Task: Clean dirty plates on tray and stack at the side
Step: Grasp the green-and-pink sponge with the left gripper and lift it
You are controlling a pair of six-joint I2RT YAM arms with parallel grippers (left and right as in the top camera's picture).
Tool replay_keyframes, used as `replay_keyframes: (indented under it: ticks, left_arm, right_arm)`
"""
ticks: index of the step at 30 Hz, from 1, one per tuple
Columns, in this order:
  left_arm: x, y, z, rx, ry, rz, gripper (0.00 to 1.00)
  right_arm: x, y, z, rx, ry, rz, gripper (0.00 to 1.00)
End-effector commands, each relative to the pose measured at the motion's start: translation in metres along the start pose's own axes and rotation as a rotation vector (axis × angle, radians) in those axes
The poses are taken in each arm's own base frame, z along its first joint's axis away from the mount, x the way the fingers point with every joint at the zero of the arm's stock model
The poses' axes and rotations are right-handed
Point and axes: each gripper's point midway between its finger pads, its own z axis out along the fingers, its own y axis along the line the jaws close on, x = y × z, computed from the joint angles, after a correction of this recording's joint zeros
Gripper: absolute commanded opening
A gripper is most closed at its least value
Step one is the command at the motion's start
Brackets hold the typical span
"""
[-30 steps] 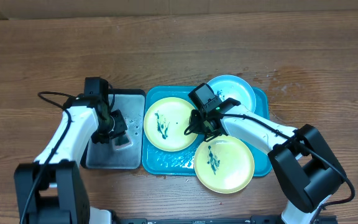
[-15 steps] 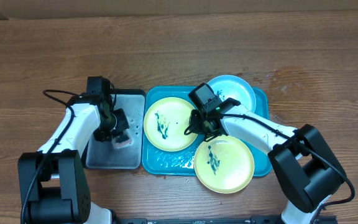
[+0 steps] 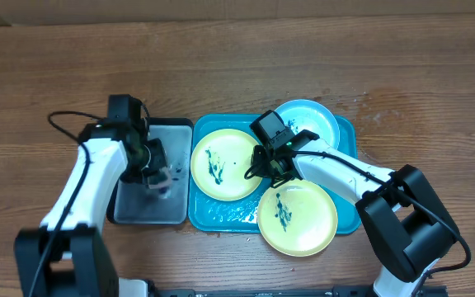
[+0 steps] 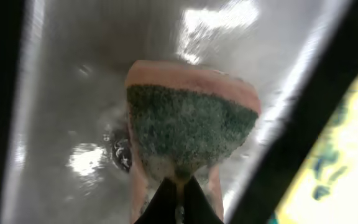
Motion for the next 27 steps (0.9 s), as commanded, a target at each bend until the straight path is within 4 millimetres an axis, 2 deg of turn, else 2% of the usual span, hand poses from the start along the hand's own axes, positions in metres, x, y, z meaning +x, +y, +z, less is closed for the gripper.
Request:
replay_keyframes:
  ticks: [1, 5, 10, 13, 19, 22, 24, 27]
  left_arm:
    - [-0.009, -0.007, -0.029, 0.02, -0.08, 0.048, 0.04]
    - [-0.005, -0.001, -0.026, -0.009, -0.059, 0.045, 0.04]
    - [-0.008, -0.001, -0.011, -0.018, -0.031, 0.044, 0.04]
    - [-0.007, 0.0, 0.006, -0.028, 0.006, 0.044, 0.04]
    - [0.004, 0.006, 0.052, -0.064, 0.136, 0.037, 0.04]
    - [0.007, 0.007, 0.066, -0.073, 0.165, 0.032, 0.04]
    - [0.005, 0.007, 0.069, -0.072, 0.16, 0.032, 0.04]
    - [-0.002, 0.003, 0.06, -0.059, 0.118, 0.036, 0.04]
  right_arm:
    - [0.004, 0.0, -0.001, -0.006, 0.006, -0.01, 0.06]
    - [0.004, 0.0, -0.001, -0.005, 0.007, -0.01, 0.06]
    - [0.004, 0.0, -0.001, -0.005, 0.007, -0.01, 0.06]
    - [0.004, 0.0, -0.001, -0.006, 0.006, -0.009, 0.06]
    - [0.004, 0.0, -0.001, -0.006, 0.006, -0.01, 0.06]
    - [0.004, 0.0, -0.001, -0.006, 0.006, -0.01, 0.06]
    - [0.004, 0.0, -0.001, -0.006, 0.005, -0.01, 0.06]
    - [0.004, 0.0, -0.001, -0.006, 0.006, -0.01, 0.06]
